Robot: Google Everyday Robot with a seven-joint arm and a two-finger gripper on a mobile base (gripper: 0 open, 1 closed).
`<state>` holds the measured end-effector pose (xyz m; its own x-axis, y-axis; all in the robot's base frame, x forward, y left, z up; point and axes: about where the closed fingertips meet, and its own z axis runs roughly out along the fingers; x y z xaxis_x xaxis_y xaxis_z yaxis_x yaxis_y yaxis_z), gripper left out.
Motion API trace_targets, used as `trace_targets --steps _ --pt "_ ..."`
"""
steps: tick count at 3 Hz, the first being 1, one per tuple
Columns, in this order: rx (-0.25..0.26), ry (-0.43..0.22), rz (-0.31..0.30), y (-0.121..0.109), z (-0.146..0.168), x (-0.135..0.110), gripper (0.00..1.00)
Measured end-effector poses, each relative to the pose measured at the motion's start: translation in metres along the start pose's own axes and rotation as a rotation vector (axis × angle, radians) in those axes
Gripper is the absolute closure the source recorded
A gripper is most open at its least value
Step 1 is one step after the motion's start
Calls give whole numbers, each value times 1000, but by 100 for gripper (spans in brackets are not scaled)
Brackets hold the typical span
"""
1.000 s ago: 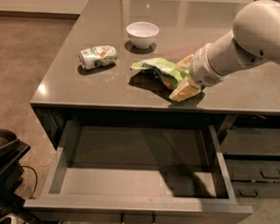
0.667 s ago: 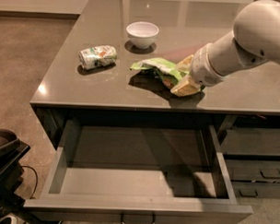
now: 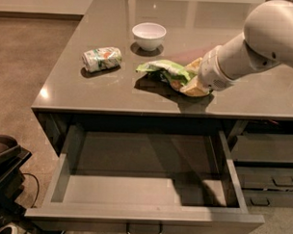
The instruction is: Place green rice chip bag into top drawer
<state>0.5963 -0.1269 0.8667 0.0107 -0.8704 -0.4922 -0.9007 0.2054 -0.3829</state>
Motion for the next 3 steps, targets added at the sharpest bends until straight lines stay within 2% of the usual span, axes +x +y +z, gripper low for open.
trace_targets --steps 1,2,3 --pt "-15 16 23 21 -15 1 100" --pt "36 56 108 61 -52 0 100" --pt "73 99 205 111 -81 -1 100"
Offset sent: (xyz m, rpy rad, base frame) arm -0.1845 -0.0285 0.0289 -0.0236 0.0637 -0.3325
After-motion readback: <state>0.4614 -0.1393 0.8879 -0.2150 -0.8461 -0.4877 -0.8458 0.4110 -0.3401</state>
